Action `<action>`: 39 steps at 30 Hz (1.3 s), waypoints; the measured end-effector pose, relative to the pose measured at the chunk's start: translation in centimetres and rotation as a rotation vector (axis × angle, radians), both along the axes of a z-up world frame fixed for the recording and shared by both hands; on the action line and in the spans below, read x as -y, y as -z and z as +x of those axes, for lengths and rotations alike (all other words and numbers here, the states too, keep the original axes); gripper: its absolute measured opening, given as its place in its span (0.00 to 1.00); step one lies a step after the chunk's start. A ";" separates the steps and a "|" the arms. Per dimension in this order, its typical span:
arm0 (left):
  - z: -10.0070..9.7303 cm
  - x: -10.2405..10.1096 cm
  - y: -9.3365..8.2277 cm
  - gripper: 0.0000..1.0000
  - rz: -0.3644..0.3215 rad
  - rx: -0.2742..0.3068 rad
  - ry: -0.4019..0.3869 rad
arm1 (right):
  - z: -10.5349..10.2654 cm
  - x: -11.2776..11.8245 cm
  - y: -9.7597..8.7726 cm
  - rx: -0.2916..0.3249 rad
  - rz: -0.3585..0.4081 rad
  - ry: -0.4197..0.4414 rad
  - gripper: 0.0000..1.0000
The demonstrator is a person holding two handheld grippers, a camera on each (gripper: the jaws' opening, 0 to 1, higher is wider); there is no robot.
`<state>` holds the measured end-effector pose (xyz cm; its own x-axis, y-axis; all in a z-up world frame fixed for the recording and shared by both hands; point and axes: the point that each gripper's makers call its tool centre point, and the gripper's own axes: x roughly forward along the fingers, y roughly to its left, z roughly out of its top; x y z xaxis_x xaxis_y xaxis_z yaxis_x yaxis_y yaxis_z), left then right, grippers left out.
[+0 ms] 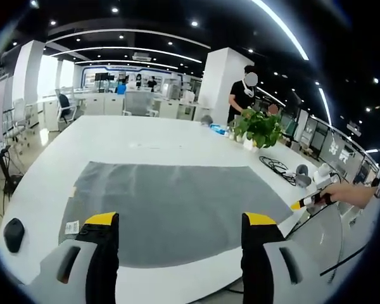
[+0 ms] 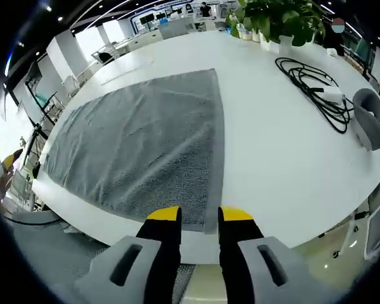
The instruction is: Fold the towel on the table until its edges align and the towel forms a compact rectangular stack.
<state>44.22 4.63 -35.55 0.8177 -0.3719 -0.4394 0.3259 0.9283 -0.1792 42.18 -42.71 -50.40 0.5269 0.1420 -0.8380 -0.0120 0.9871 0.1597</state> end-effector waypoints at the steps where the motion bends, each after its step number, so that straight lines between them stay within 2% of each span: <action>1: 0.0 0.1 0.0 0.81 0.001 0.000 0.001 | 0.0 0.1 0.2 -0.004 -0.001 0.003 0.21; 10: 0.0 0.3 0.3 0.80 0.018 -0.014 0.020 | -0.3 0.8 1.5 -0.042 -0.013 0.003 0.21; 15: 0.0 0.8 0.6 0.80 0.040 -0.023 0.035 | -0.1 1.6 1.8 -0.040 -0.050 -0.008 0.15; 18: 0.1 0.8 0.7 0.80 0.041 -0.025 0.038 | -0.1 1.4 1.9 -0.049 -0.070 -0.028 0.15; 22: 0.3 1.1 0.7 0.79 0.040 -0.024 0.045 | -0.2 1.6 2.0 -0.087 -0.125 -0.095 0.15; 28: 0.1 1.4 0.9 0.79 0.053 -0.028 0.059 | -0.3 1.2 1.8 -0.117 -0.150 -0.122 0.14; 39: 0.3 1.5 1.3 0.77 0.057 -0.043 0.067 | 0.1 1.1 2.0 -0.102 -0.139 -0.128 0.07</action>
<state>44.47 3.12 -36.81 0.7714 -0.3986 -0.4961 0.3811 0.9136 -0.1415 42.31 -43.79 -52.39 0.4237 0.0817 -0.9021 -0.1295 0.9912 0.0290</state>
